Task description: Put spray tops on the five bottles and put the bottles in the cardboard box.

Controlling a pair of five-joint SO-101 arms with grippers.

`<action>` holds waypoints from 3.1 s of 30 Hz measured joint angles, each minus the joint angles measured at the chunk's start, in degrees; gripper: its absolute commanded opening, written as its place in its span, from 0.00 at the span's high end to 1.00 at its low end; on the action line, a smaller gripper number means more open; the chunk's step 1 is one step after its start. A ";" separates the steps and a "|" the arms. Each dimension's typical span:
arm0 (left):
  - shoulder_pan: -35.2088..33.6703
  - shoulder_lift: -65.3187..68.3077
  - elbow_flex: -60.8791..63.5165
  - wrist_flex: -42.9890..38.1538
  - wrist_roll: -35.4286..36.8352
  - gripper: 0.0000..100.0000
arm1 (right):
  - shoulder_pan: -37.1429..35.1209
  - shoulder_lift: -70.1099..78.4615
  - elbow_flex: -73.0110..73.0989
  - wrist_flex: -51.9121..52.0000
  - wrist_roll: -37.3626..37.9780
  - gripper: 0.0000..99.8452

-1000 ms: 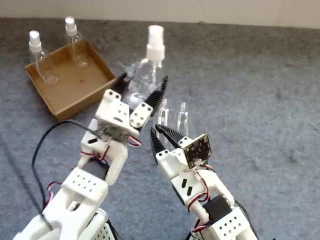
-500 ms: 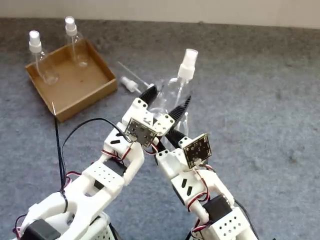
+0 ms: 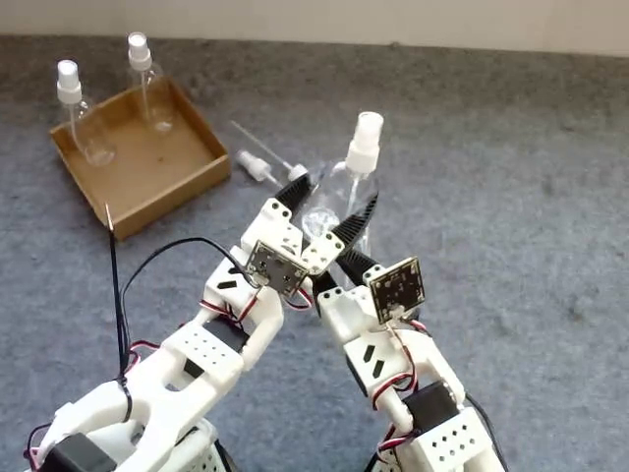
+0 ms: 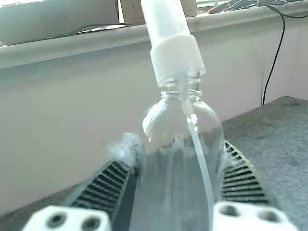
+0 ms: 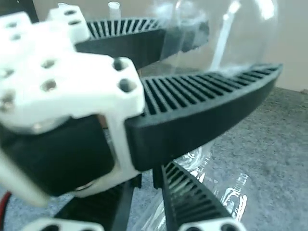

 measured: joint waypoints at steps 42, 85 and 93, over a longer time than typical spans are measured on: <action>-25.32 -26.37 -3.60 34.37 0.00 0.90 | 0.97 -0.09 0.00 5.63 -0.09 0.96; -44.04 58.46 -53.19 12.31 14.77 0.90 | 1.14 -0.09 0.00 9.23 -0.09 0.96; -43.87 62.07 -53.98 12.31 15.30 0.90 | 1.14 -0.09 0.00 9.23 -0.09 0.96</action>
